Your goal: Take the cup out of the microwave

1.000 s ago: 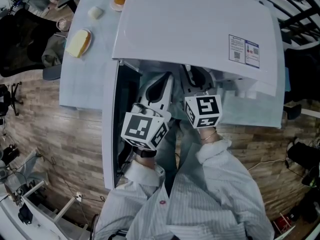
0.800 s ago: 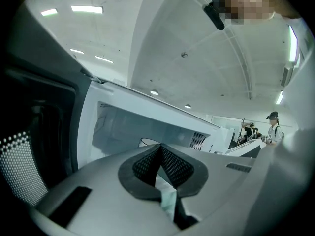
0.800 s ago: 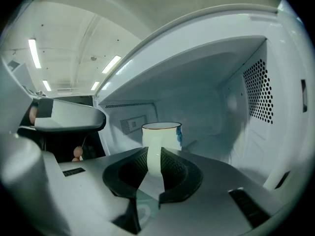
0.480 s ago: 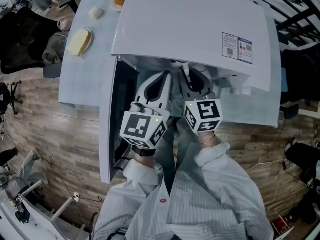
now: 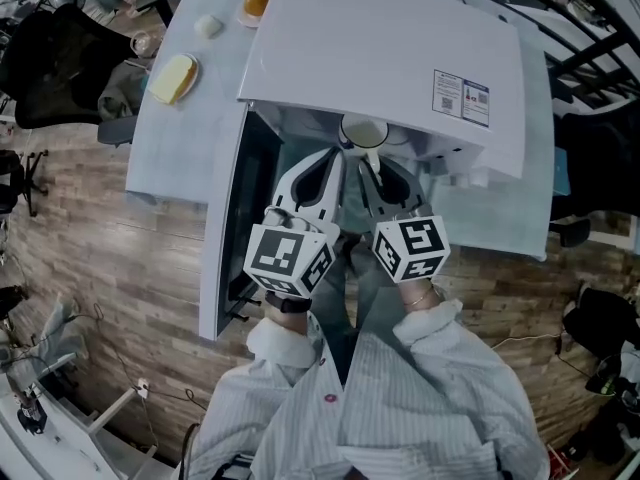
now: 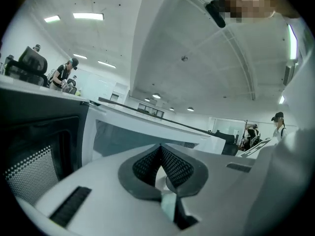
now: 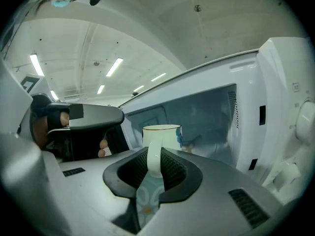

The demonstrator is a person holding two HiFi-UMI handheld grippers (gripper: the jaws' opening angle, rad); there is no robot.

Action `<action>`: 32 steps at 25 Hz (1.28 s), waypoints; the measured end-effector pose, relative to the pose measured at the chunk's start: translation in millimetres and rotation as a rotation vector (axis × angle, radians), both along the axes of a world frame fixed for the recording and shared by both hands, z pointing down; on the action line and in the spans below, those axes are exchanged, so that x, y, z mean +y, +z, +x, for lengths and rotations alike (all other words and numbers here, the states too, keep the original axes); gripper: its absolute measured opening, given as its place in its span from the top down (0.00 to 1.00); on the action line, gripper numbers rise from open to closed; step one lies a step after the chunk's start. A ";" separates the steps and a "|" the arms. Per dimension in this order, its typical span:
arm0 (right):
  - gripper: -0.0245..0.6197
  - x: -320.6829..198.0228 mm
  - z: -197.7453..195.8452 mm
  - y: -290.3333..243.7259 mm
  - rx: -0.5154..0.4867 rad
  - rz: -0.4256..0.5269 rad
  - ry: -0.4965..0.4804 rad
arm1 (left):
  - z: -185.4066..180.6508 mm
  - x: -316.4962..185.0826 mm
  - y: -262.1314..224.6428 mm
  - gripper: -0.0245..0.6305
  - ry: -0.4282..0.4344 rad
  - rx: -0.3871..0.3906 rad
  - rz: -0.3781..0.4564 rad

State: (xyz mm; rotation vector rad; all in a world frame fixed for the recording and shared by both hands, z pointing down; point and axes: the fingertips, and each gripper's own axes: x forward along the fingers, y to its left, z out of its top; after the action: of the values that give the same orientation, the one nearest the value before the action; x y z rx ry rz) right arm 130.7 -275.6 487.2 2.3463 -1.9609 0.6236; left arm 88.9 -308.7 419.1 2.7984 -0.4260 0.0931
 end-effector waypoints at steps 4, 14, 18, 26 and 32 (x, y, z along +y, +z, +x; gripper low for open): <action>0.83 12.0 -10.7 -8.2 -0.010 -0.013 -0.030 | -8.7 10.1 -10.5 0.95 -0.006 0.013 -0.011; 0.83 45.0 -32.7 -44.8 -0.100 0.003 -0.086 | -18.7 22.3 -46.3 0.95 -0.010 0.065 -0.024; 0.83 58.0 -34.8 -68.9 -0.072 0.022 -0.123 | -12.9 26.2 -70.6 0.95 -0.004 0.071 0.034; 0.83 93.1 -29.7 -113.2 -0.046 0.055 -0.162 | 3.7 45.8 -114.5 0.95 0.056 0.110 0.094; 0.83 105.7 -15.5 -132.7 -0.036 0.086 -0.157 | 22.5 46.1 -143.6 0.95 0.083 0.163 0.135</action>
State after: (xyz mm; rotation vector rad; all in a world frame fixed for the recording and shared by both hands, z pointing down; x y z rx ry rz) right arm 115.2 -169.9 354.5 2.2118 -2.2029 0.5870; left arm 111.4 -262.6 275.5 2.9276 -0.2867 -0.1503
